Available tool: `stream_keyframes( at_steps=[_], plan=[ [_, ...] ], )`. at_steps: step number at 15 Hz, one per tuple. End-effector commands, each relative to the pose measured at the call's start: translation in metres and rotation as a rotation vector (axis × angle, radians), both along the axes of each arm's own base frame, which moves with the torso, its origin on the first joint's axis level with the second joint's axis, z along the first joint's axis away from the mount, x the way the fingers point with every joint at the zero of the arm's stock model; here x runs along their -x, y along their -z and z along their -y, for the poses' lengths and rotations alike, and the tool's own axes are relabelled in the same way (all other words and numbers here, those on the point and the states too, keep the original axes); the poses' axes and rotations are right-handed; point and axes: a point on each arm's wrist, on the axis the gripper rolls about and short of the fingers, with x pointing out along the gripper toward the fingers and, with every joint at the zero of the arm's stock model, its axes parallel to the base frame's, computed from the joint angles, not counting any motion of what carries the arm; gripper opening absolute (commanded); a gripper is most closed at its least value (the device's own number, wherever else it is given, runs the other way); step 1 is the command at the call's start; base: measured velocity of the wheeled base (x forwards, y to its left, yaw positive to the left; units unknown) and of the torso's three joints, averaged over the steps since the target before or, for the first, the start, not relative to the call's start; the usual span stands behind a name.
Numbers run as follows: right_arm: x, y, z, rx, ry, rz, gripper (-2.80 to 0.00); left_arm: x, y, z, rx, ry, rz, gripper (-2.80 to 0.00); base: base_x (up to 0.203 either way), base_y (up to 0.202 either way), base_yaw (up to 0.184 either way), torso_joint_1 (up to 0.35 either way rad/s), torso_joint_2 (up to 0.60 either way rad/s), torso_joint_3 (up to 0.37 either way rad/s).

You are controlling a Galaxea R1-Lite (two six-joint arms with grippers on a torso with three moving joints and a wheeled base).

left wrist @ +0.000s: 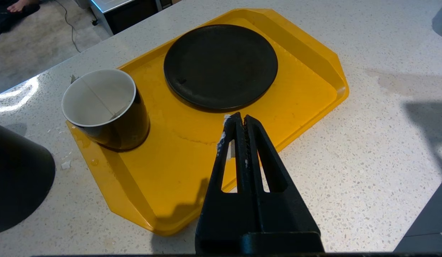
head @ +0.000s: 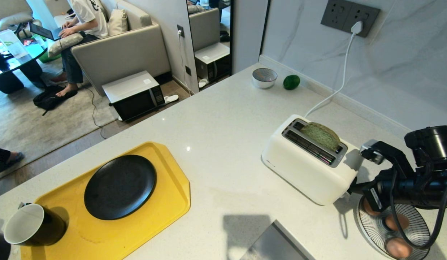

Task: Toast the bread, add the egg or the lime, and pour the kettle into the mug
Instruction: Use a bread toaster

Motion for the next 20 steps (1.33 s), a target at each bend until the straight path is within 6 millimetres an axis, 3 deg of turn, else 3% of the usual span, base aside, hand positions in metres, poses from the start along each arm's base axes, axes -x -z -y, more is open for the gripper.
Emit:
stream_keyframes(
  at_steps=[1, 20],
  plan=[
    [-0.0001, -0.0008, -0.0002, 0.0, -0.004, 0.004, -2.8, -0.0001, -0.0001, 0.0, 0.0, -0.001, 0.0, -2.8, 0.0, 0.0, 0.0, 0.0, 0.0, 0.0],
    [0.0028, -0.0038, 0.0, 0.002, -0.004, 0.015, -2.8, -0.0001, -0.0001, 0.0, 0.0, -0.001, 0.0, -2.8, 0.0, 0.0, 0.0, 0.0, 0.0, 0.0]
  ],
)
